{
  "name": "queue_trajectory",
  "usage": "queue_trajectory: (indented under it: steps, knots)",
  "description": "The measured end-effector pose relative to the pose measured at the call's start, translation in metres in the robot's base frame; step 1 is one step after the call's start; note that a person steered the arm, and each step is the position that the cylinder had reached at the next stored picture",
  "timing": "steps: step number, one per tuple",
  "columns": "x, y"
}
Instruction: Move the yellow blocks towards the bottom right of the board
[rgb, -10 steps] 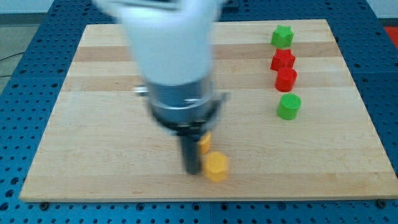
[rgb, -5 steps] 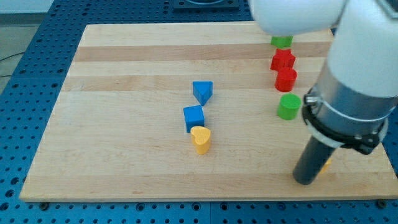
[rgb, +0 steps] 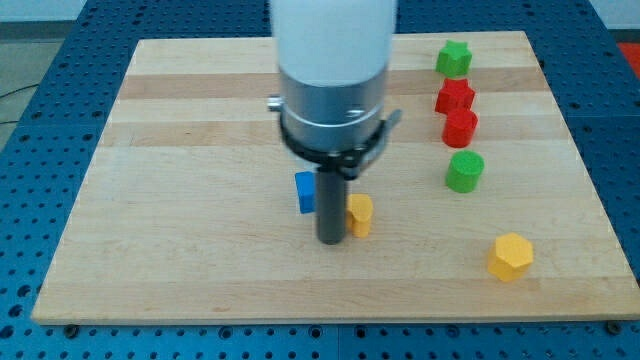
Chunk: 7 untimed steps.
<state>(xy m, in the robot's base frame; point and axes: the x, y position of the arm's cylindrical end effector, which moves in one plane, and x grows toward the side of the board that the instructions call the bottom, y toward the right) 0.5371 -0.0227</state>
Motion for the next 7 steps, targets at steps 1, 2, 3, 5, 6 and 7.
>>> queue_trajectory:
  steps: [1, 2, 3, 5, 6, 7]
  knots:
    - [-0.010, 0.003]
    - [-0.023, 0.065]
    - [-0.046, 0.053]
    - [-0.034, 0.133]
    - [-0.020, 0.166]
    - [-0.020, 0.153]
